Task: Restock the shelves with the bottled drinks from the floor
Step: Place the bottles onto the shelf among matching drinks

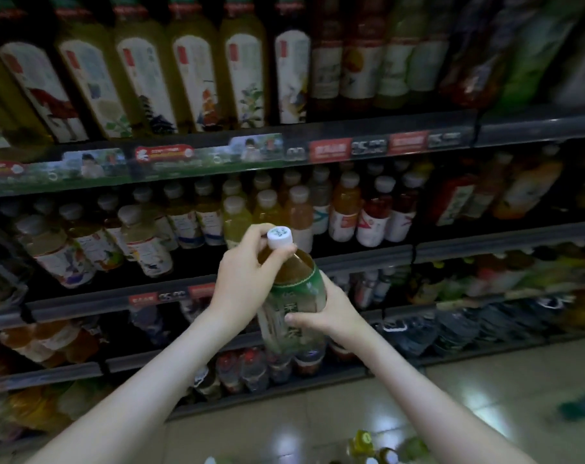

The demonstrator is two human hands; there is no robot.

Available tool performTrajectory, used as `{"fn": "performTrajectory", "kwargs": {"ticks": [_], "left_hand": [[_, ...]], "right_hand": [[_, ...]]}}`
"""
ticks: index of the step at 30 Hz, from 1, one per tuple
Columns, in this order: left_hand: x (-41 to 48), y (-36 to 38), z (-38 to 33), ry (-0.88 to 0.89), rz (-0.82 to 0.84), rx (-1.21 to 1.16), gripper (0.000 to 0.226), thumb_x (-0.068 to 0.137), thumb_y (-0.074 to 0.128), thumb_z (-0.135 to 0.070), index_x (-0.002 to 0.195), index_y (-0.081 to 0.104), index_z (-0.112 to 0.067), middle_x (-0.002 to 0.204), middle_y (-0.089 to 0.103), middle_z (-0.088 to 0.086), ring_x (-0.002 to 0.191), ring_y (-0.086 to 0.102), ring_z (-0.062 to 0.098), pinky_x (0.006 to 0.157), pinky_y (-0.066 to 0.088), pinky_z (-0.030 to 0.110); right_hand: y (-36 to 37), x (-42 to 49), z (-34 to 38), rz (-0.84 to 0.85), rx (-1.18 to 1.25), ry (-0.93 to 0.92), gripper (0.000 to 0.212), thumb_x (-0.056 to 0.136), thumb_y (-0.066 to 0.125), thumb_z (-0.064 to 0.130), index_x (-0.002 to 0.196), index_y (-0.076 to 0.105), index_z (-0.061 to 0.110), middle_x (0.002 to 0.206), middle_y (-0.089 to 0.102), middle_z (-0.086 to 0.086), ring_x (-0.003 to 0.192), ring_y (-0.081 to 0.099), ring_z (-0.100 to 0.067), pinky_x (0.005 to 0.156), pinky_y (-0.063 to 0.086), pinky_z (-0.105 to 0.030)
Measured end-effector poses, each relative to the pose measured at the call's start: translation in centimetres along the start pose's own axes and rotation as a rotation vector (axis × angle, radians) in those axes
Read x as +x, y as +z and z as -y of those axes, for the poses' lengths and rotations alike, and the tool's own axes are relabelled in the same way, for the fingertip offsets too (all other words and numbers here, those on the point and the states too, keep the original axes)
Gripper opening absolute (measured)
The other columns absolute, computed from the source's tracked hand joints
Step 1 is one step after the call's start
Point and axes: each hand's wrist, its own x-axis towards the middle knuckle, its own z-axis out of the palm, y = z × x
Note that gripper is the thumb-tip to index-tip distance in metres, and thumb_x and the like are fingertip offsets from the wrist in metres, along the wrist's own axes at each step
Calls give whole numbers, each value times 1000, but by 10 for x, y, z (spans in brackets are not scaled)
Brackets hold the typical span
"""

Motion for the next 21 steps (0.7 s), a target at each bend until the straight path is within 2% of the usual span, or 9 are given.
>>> {"fn": "performTrajectory", "kwargs": {"ticks": [2,4,7,9,11,13,15,18,21], "left_hand": [[-9,39,-28,-25,38,-92,16,88,67,-29,103,62,-31,90,69,-20,87,62,-10,72,46,8],[-22,84,-55,-38,73,-188,17,87,69,-25,99,64,-35,88,72,-17,86,65,-6,75,50,15],[-41,155,-89,-79,171,-316,22,88,67,-27,110,64,-32,94,73,-11,91,67,2,83,53,25],[-54,199,-106,-162,274,-409,44,85,68,-39,125,55,-30,110,69,-7,101,65,5,91,51,29],[-71,234,-112,-278,425,-444,74,73,73,-56,135,43,-29,125,61,-5,108,62,8,93,51,30],[-91,260,-115,-377,644,-453,83,65,77,-61,133,40,-30,128,59,-3,108,64,12,93,52,35],[-104,281,-115,-406,793,-410,88,59,82,-59,131,39,-31,128,60,-3,109,65,15,95,51,43],[-106,309,-124,-346,801,-356,92,57,88,-50,132,42,-26,126,62,-1,110,64,16,95,52,43],[-103,331,-137,-353,741,-314,86,54,87,-48,126,47,-25,118,66,-3,103,67,14,92,54,40]], "right_hand": [[-32,-39,-4,-83,49,34,78,55,86,37,125,55,24,115,69,3,107,65,-10,92,52,-28],[-69,-81,-7,-143,119,81,75,52,86,37,120,58,20,110,72,0,103,67,-15,87,55,-33],[-126,-138,-13,-201,214,125,71,53,83,35,117,62,13,109,72,-6,101,68,-23,81,56,-33],[-163,-172,-16,-234,326,157,69,58,82,33,119,61,7,112,70,-14,103,67,-32,87,55,-44],[-197,-200,-18,-293,436,189,60,65,79,27,118,62,6,111,70,-18,100,68,-35,85,56,-46],[-225,-222,-14,-342,477,188,47,71,71,22,115,64,7,108,71,-18,96,69,-33,80,58,-42],[-251,-237,-10,-349,456,174,47,73,68,22,117,63,5,108,70,-19,98,69,-34,79,58,-41],[-283,-251,-5,-311,357,180,50,76,70,32,118,64,6,110,70,-17,100,68,-34,83,56,-43],[-307,-258,-4,-285,199,230,62,71,73,52,121,63,16,112,72,-7,102,69,-26,91,53,-43]]}}
